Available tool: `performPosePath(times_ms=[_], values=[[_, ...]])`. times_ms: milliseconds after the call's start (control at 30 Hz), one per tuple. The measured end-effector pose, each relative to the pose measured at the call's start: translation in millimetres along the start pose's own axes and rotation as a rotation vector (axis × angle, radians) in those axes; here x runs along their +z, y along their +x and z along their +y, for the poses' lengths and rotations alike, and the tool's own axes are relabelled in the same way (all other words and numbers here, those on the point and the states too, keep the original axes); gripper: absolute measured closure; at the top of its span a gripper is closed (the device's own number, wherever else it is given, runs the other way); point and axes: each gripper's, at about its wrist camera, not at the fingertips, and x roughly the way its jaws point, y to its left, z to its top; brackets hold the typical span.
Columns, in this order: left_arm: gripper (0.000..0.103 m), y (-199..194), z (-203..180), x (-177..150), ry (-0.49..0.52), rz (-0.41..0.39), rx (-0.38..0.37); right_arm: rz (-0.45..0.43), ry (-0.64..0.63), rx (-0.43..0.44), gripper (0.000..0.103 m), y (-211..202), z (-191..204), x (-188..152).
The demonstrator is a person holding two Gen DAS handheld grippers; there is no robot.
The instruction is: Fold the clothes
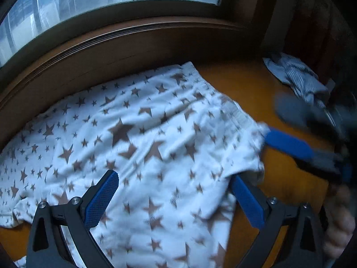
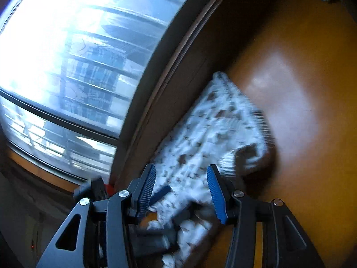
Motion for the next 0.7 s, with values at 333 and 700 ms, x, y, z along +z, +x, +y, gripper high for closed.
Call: performPosePath(times_ms=[333, 700], values=[[0.001, 15.7, 44.3, 1.8, -0.153, 0.049, -0.027, 0.092, 0.073, -0.100, 0.053, 29.8, -18.1, -23.8], [0.001, 2.6, 56.9, -18.5, -0.126, 0.059, -0.020, -0.043, 0.168, -0.027, 0.053, 27.9, -20.1, -4.0]])
